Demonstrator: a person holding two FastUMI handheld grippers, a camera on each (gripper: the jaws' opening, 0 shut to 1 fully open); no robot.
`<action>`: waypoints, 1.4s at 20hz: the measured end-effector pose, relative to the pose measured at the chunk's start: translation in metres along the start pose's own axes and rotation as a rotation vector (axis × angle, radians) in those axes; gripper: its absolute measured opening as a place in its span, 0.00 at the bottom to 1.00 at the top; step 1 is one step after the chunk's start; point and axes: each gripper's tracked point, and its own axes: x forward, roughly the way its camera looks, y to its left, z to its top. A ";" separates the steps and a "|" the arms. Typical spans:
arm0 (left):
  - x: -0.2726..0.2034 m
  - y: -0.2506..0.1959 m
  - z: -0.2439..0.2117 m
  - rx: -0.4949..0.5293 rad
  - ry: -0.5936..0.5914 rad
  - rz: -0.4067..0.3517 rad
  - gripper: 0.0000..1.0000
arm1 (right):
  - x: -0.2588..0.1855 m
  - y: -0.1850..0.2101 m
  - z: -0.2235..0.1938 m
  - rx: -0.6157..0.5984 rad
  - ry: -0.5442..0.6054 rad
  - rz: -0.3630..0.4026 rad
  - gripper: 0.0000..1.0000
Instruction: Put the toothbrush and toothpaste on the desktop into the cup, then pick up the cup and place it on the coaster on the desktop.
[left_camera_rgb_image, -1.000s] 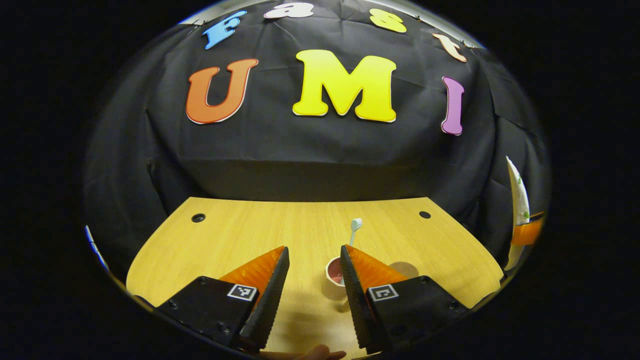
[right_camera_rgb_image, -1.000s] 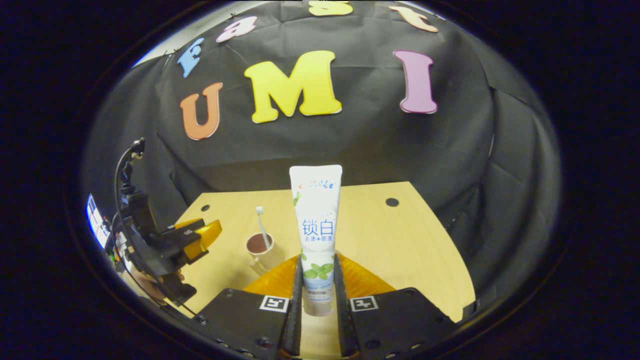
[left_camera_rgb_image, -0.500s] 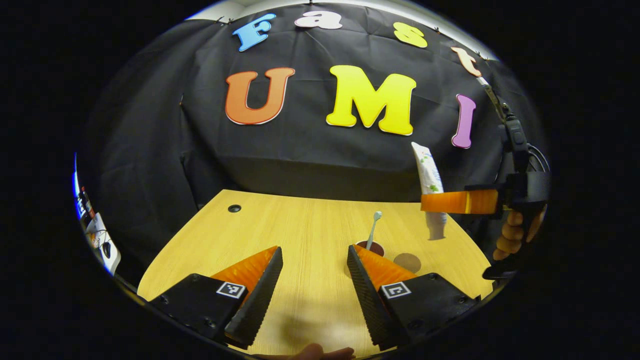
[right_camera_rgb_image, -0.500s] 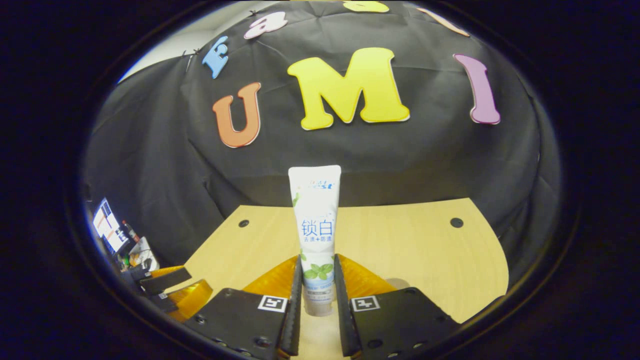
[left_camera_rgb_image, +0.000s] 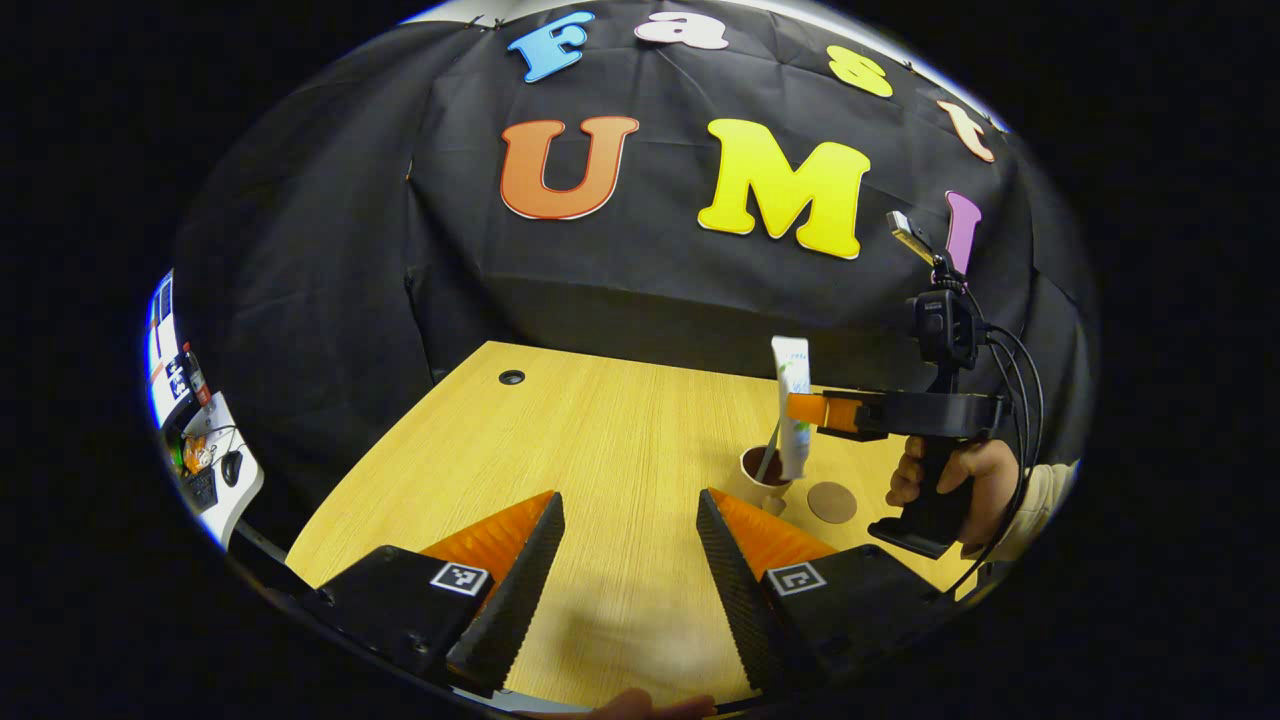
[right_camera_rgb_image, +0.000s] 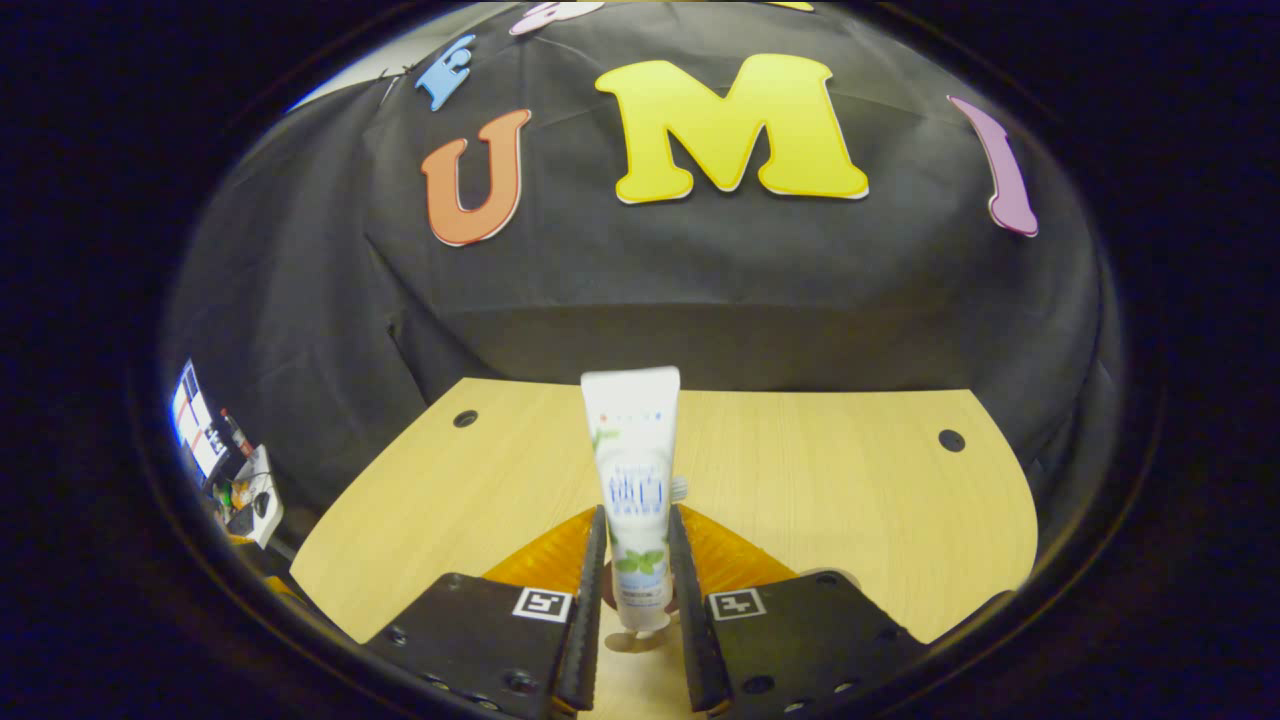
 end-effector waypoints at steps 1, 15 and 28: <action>0.001 -0.002 0.000 0.000 0.005 -0.005 0.86 | 0.001 -0.001 0.000 0.001 -0.002 -0.005 0.33; 0.055 -0.074 -0.007 0.012 0.092 -0.146 0.86 | -0.079 -0.027 0.009 0.010 -0.048 0.011 0.67; 0.133 -0.161 -0.063 0.085 0.451 -0.243 0.86 | -0.183 -0.130 -0.003 0.089 -0.080 -0.136 0.96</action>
